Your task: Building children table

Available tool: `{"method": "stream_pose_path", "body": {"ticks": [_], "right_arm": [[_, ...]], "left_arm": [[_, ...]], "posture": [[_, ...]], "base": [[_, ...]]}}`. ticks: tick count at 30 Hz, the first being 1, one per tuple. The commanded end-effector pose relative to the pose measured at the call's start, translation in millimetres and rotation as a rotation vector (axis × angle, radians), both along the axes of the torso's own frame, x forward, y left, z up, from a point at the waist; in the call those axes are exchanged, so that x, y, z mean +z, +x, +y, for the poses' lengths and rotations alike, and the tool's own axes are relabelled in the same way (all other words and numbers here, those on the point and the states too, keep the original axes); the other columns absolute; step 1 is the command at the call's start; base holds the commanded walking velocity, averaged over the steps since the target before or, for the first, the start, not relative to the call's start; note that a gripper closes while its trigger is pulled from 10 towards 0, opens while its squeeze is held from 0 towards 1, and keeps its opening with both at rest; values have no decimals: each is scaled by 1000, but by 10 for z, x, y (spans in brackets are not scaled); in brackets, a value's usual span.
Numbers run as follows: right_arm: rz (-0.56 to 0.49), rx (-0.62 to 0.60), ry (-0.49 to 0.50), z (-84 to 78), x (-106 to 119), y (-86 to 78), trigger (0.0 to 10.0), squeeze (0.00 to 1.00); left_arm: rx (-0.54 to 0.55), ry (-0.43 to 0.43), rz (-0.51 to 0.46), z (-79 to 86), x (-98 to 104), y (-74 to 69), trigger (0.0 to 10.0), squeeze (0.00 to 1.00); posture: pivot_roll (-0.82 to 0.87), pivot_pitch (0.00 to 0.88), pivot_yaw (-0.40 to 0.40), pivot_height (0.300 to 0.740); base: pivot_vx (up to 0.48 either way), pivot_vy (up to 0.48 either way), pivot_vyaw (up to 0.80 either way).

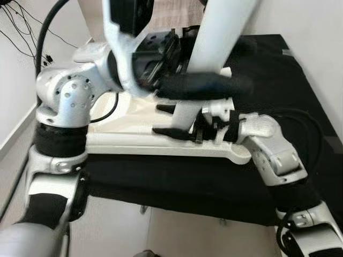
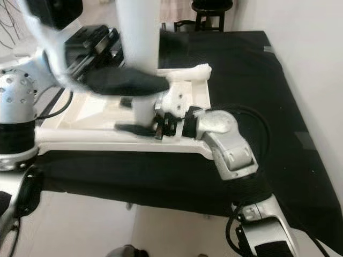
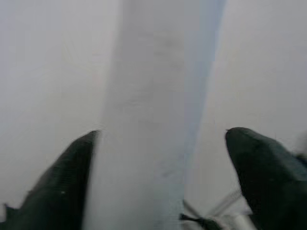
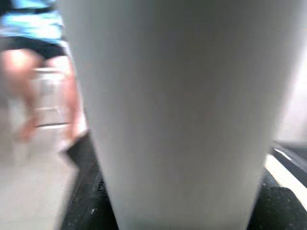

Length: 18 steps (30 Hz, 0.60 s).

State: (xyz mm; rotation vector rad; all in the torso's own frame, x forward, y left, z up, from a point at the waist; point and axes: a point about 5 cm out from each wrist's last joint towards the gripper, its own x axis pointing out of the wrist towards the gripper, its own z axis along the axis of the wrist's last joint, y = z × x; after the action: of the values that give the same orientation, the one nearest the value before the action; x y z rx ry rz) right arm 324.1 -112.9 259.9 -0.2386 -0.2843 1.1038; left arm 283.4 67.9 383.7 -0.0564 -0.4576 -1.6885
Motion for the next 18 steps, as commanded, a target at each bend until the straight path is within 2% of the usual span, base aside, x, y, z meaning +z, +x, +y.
{"method": "stream_pose_path", "body": {"ticks": [1, 2, 3, 5, 6, 8, 10, 12, 14, 15, 16, 18], "right_arm": [[30, -161, 83, -238, 19, 111, 0, 0], [32, -188, 91, -284, 18, 124, 0, 0], [32, -188, 91, -284, 18, 124, 0, 0], [36, -269, 115, -408, 7, 160, 0, 0], [36, -269, 115, -408, 7, 160, 0, 0], [35, -344, 140, -515, -1, 191, 0, 0], [35, -344, 140, -515, -1, 191, 0, 0], [39, -447, 181, -668, -19, 233, 0, 0], [39, -447, 181, -668, -19, 233, 0, 0], [41, -483, 200, -730, -24, 243, 0, 0], [40, -510, 213, -781, -24, 249, 0, 0], [38, -524, 219, -807, -22, 250, 0, 0]], "left_arm": [[187, -92, -13, 253, 34, 116, 10000, 1000], [249, -121, -7, 354, 43, 156, 10000, 1000], [249, -121, -7, 354, 43, 156, 10000, 1000], [426, -198, 16, 768, 86, 290, 10000, 1000], [426, -198, 16, 768, 86, 290, 10000, 1000], [577, -267, 28, 1198, 120, 333, 10000, 1000], [577, -267, 28, 1198, 120, 333, 10000, 1000], [679, -309, 43, 1575, 100, 210, 10000, 1000], [679, -309, 43, 1575, 100, 210, 10000, 1000], [689, -304, 54, 1637, 54, 124, 10000, 1000], [681, -297, 78, 1624, -35, 57, 10000, 1000], [673, -292, 94, 1599, -96, 20, 10000, 1000]], "posture": [[12, 98, 53, 740], [12, 98, 53, 740], [12, 98, 53, 740], [16, 107, 48, 740], [16, 107, 48, 740], [20, 114, 46, 740], [20, 114, 46, 740], [23, 123, 32, 740], [23, 123, 32, 740], [21, 128, 29, 740], [16, 134, 29, 740], [16, 134, 29, 740]], "base": [[0, 0, 0], [0, 0, 0], [0, 0, 0], [0, 0, 0], [0, 0, 0], [0, 0, 0], [0, 0, 0], [0, 0, 0], [0, 0, 0], [0, 0, 0], [0, 0, 0], [0, 0, 0]]}}
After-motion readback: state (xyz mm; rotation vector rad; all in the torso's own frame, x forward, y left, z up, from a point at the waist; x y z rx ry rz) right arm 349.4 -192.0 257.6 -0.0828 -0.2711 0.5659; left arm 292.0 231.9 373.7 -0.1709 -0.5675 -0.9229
